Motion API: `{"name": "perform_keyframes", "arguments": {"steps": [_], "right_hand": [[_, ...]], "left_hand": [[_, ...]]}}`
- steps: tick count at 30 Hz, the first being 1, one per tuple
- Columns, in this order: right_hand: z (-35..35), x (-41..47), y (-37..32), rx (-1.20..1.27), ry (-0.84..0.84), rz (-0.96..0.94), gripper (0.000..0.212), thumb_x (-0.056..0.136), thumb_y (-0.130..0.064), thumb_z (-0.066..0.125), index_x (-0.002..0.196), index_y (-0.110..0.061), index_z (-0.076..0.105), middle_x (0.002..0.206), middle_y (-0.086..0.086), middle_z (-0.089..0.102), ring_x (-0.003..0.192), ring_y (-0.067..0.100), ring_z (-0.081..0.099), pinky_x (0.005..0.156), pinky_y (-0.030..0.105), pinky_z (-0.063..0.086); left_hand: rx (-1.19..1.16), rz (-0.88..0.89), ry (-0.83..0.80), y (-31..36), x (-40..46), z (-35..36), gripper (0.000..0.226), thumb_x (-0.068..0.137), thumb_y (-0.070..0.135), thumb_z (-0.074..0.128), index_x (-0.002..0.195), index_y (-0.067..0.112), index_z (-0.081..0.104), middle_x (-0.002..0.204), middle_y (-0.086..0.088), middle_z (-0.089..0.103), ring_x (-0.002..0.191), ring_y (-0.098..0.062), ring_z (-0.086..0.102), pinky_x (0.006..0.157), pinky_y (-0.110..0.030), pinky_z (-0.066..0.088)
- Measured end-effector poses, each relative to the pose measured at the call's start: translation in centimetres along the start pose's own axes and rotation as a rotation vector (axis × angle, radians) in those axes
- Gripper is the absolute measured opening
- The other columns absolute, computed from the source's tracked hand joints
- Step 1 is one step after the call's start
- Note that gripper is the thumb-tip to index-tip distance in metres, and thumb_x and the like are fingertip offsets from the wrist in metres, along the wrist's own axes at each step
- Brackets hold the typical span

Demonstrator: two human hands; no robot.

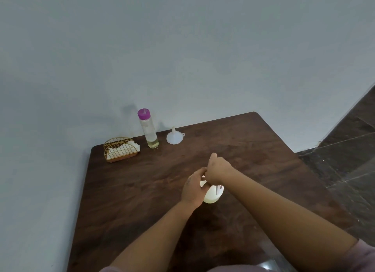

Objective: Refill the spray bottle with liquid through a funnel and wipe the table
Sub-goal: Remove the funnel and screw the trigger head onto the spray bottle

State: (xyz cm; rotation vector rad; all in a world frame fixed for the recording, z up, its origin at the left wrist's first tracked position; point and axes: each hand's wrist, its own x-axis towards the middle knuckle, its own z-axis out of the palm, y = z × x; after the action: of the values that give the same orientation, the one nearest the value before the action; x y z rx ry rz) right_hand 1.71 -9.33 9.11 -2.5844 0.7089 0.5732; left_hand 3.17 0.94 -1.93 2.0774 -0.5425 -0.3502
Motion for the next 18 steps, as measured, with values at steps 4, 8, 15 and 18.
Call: {"name": "perform_keyframes", "arguments": {"steps": [4,8,15,18], "right_hand": [[-3.1,-0.2,2.3,0.260,-0.240,-0.074,0.084,0.092,-0.044,0.054,0.153,-0.023,0.000,0.151,0.014,0.034,0.124,0.036,0.049,0.088,0.040,0.048],[-5.5,-1.4,4.4,0.077,0.068,-0.625,0.073,0.082,-0.016,0.065,0.145,-0.035,0.033,0.150,-0.003,0.034,0.139,0.019,0.033,0.107,0.029,0.034],[-1.8,-1.0,3.5,-0.718,-0.028,-0.823,0.041,0.088,-0.003,0.060,0.127,-0.018,0.058,0.141,-0.003,0.050,0.143,0.021,0.024,0.113,0.031,0.031],[-2.0,-0.3,3.4,-0.638,0.041,-0.807,0.039,0.089,-0.004,0.058,0.126,-0.016,0.057,0.125,0.002,0.059,0.120,0.020,0.049,0.092,0.031,0.047]], "left_hand": [[0.005,-0.005,-0.023,0.3,0.2,-0.1,0.037,0.087,0.048,0.063,0.120,0.032,0.060,0.116,0.016,0.064,0.100,-0.003,0.061,0.087,-0.027,0.052],[0.025,-0.001,-0.035,0.3,-0.2,-0.3,0.032,0.088,0.050,0.061,0.117,0.036,0.059,0.116,0.019,0.064,0.102,-0.002,0.061,0.088,-0.028,0.053],[-0.034,-0.096,0.001,-0.5,-0.6,0.5,0.043,0.082,0.051,0.063,0.120,0.032,0.061,0.112,0.015,0.064,0.108,-0.008,0.058,0.092,-0.037,0.051],[-0.035,-0.119,0.010,-0.4,-0.6,0.6,0.029,0.087,0.031,0.066,0.115,0.027,0.061,0.106,0.012,0.061,0.109,-0.015,0.055,0.094,-0.038,0.049]]}}
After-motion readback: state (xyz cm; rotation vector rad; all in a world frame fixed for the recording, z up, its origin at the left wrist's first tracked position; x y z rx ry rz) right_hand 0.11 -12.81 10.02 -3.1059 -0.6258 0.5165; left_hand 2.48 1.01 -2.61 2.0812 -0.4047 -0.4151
